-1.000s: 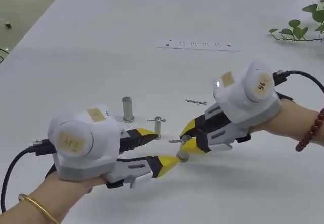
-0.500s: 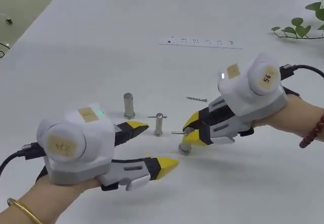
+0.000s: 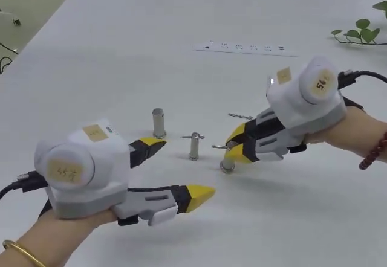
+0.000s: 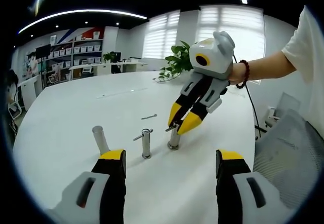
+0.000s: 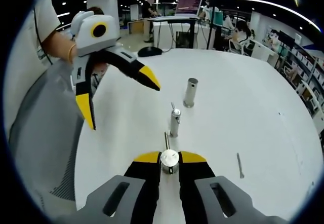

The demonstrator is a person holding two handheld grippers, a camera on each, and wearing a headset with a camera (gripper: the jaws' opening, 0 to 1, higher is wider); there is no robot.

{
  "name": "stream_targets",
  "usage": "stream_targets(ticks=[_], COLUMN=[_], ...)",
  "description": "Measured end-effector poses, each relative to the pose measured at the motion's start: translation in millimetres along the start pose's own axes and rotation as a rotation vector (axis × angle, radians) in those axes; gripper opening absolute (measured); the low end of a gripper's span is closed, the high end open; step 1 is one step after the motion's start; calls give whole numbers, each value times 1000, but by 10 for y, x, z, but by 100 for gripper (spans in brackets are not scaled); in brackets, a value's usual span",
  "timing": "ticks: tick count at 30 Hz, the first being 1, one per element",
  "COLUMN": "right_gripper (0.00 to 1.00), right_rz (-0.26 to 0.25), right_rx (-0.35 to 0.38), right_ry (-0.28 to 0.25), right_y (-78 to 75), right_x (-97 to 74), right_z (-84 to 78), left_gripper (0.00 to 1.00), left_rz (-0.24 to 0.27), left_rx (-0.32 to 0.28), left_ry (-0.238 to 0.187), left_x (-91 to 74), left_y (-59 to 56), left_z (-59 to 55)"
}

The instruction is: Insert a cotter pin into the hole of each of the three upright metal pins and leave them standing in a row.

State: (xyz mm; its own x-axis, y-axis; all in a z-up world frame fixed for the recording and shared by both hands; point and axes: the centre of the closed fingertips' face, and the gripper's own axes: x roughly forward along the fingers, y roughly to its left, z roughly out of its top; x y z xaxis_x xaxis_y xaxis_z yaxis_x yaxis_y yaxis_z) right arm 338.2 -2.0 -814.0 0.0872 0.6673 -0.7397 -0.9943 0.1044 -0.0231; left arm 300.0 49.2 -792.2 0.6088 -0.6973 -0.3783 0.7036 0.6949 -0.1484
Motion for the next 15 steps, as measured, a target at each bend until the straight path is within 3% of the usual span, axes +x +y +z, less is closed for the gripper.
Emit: stream_targets(ticks=[15], right_gripper=[14], right_rz=[6], right_rx=[-15], right_ry=[15], right_y=[-138], right_x=[-2], right_z=[-2], left_gripper=[77], left_rz=[12], left_rx=[7], left_ry=[11], left_x=[6], left_y=[24], left_z=[-13])
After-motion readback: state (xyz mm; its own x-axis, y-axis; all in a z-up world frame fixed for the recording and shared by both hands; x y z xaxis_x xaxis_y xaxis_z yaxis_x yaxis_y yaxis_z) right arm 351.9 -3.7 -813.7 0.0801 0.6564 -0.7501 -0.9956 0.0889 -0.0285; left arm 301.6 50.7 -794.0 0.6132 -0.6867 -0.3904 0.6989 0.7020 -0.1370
